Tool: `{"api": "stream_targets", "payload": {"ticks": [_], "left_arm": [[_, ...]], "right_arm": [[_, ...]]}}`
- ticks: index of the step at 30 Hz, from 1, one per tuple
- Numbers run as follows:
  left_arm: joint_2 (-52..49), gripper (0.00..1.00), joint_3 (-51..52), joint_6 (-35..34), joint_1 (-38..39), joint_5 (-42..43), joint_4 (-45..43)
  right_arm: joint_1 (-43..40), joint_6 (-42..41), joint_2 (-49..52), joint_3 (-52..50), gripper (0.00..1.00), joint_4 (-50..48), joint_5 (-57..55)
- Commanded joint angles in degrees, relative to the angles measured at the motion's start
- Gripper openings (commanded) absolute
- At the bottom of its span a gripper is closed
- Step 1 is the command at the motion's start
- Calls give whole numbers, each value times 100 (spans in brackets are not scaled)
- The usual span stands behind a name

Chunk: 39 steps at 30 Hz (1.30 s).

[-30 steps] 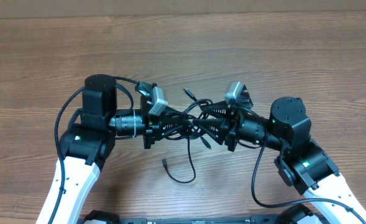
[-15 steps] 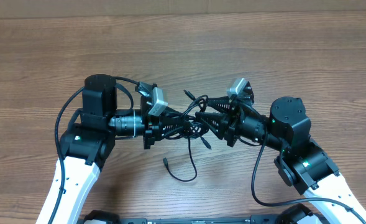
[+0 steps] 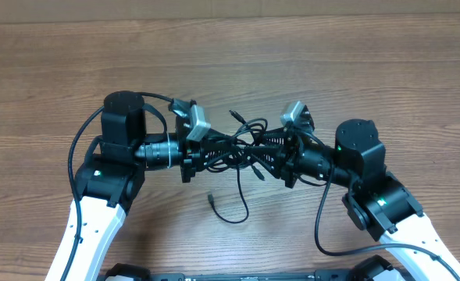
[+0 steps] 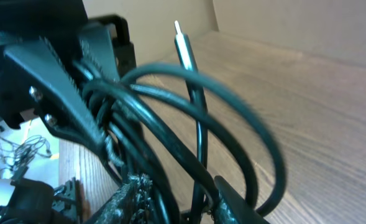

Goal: Untangle cables

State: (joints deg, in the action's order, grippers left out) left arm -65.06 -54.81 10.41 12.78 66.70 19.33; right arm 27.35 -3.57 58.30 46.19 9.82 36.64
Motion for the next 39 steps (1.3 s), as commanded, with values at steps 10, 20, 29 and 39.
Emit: {"api": "stream_targets", "payload": {"ticks": [10,20,29,39], "left_arm": [[-9,5,-118,-487,37,-529,-151],[-9,4,-118,-1005,37,-1484,-114],[-9,4,-118,-1344,37,-1773,-129],[-9,4,-118,-577,39,-590,-162]], "right_arm": [[-7,-111,136,151,25,11,249],[-7,-111,136,151,21,11,251],[-7,-111,133,151,16,13,409],[-7,-111,136,151,13,7,461]]}}
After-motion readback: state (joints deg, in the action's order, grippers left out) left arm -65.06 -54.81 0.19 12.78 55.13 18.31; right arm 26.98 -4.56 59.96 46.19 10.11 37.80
